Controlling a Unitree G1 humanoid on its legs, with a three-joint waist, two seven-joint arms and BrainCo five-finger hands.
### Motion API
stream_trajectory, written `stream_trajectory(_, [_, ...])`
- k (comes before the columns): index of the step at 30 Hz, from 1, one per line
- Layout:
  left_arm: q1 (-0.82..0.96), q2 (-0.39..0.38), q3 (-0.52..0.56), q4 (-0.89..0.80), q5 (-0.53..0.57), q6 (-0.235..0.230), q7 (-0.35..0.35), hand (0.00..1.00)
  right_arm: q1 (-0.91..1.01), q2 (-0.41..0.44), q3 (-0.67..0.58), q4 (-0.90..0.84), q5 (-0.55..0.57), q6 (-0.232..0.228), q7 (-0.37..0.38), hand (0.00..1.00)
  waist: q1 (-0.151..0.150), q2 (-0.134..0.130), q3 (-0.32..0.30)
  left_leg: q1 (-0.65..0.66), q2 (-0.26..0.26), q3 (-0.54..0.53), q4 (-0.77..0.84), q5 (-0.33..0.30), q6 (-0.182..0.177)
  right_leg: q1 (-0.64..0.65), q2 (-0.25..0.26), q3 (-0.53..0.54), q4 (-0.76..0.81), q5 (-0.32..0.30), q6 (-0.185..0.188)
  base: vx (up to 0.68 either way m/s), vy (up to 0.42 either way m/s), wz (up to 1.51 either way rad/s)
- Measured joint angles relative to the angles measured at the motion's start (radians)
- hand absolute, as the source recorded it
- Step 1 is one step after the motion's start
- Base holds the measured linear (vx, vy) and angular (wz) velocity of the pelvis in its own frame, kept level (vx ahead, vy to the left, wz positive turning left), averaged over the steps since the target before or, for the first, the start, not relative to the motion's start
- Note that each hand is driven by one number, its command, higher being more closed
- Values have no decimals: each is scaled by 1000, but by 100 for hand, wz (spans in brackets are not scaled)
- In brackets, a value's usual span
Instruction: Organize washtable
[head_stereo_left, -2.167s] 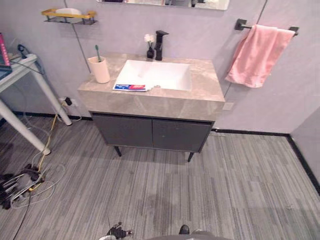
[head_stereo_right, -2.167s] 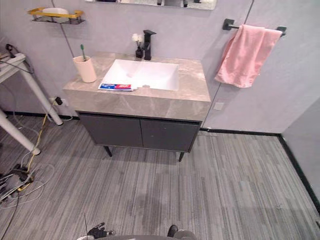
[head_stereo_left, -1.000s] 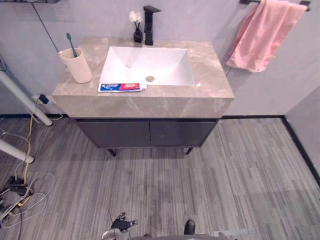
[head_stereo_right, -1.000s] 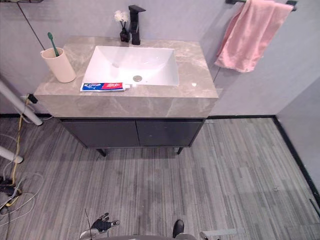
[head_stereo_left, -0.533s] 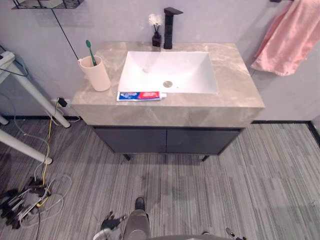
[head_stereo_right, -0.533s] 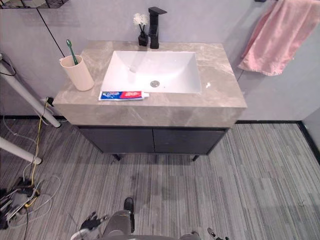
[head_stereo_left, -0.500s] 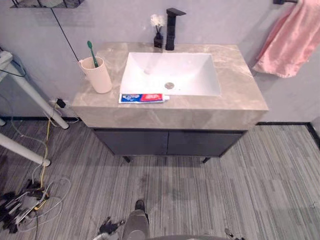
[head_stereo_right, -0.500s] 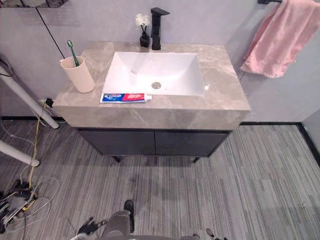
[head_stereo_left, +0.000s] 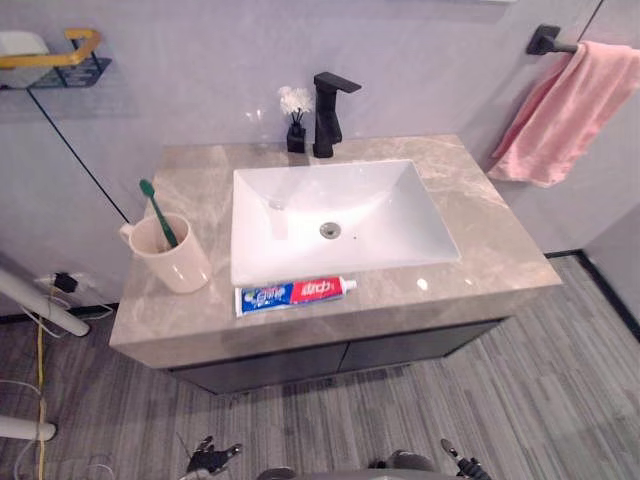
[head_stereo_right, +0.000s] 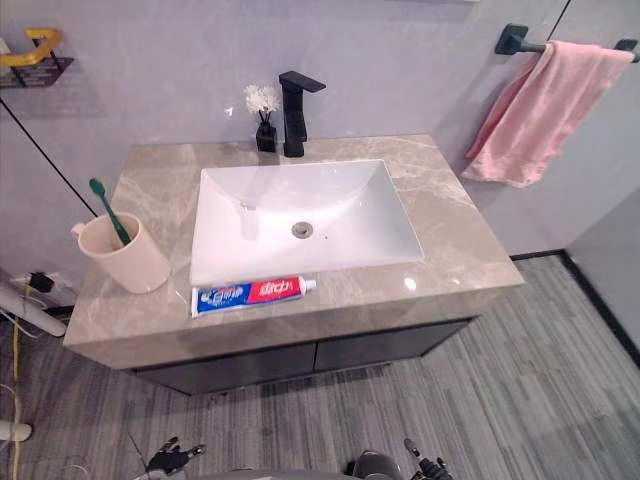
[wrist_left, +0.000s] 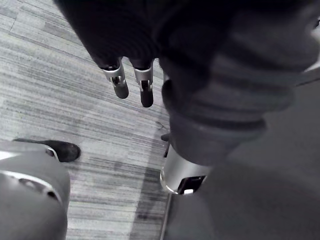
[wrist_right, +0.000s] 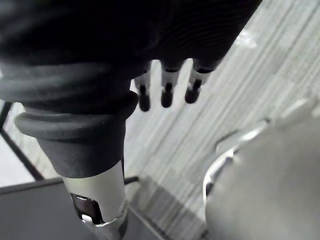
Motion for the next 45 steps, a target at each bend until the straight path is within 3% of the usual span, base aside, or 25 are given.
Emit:
stream_trajectory(1, [0, -31, 1, 10, 1, 3, 0, 0, 28, -11, 6, 11, -23, 2, 2, 0, -2, 15, -9, 5, -4, -62, 26, 10, -14, 71, 14, -5, -54, 56, -21, 339, -50, 76])
stream_trajectory(2, [9, -61, 30, 1, -3, -4, -6, 0, 34, -9, 10, 20, -50, 5, 2, 0, 11, -14, -5, -39, -19, -101, 84, 19, -20, 101, -16, 4, -78, 58, -23, 306, -61, 69])
stream_trajectory(4, [11, -63, 52, -3, 10, -16, -4, 0, 32, -14, 11, 41, -106, 8, 6, 0, 22, -20, 1, -35, -59, -160, -36, 30, -41, 169, -47, -28, -118, 58, -23, 204, -82, 50])
stream_trajectory(5, [13, -68, 48, -1, 21, -18, -3, 0, 35, -22, 11, 43, -122, 10, 10, 0, 23, -8, -1, -38, -64, -190, -128, 90, -67, 213, -49, -54, -137, 57, -21, 185, -57, 59])
stream_trajectory(7, [20, -77, 47, 0, 23, -23, -3, 0, 44, -38, 23, 39, -167, 12, 20, 0, 32, -1, -6, -59, -65, -207, -143, 205, -47, 264, -35, -71, -158, 25, 19, 208, -9, 39])
stream_trajectory(9, [24, -60, 45, 7, 29, -21, -4, 0, 38, -37, 73, 40, -202, 19, 22, 0, 29, -27, -19, -52, -87, -247, -183, 214, -44, 271, -57, -95, -167, 10, 38, 140, 36, 42])
stream_trajectory(22, [38, -21, 9, 41, 83, -16, -6, 0, 32, -29, 77, 51, -234, 28, 44, 0, 27, -48, -12, -15, -127, -306, -340, 304, -20, 257, -86, -123, -157, -7, 58, 16, 20, 16])
stream_trajectory(23, [44, 10, -31, 48, 120, -13, -26, 0, 14, -18, 78, 82, -231, 29, 46, 0, 1, -75, 12, -2, -129, -284, -348, 310, -21, 275, -87, -111, -170, -2, 65, 0, 0, 0])
stream_trajectory(29, [41, 10, -33, 48, 120, -14, -26, 0, 14, -19, 78, 82, -231, 29, 46, 0, -1, -73, 14, -2, -127, -278, -348, 310, -21, 273, -87, -105, -170, -2, 65, 0, 0, -2])
stream_trajectory(33, [36, 14, -48, 48, 120, -14, -26, 0, 15, -20, 76, 78, -202, 28, 45, 0, -3, -72, 17, -14, -123, -256, -348, 309, -22, 253, -83, -86, -172, -2, 65, -5, 0, -15])
stream_trajectory(37, [21, 24, -74, 74, 120, -13, -27, 0, 15, -15, 42, 69, -106, 25, 43, 0, -27, -71, 17, -23, -110, -212, -348, 303, -27, 236, -75, -52, -194, 12, 65, 5, -2, -27])
stream_trajectory(40, [15, 26, -77, 89, 120, -3, -31, 0, 14, -19, -11, 15, 16, 10, 41, 0, -28, -68, 16, -21, -108, -157, -348, 296, -29, 221, -68, -5, -206, 27, 63, 23, 12, -44])
stream_trajectory(45, [16, 36, -101, 89, 132, 3, -46, 0, 17, -48, -83, -141, 114, -18, 26, 0, -52, -69, 16, -15, -106, -116, -347, 295, -30, 218, -66, 20, -233, 44, 65, 47, 8, -19])
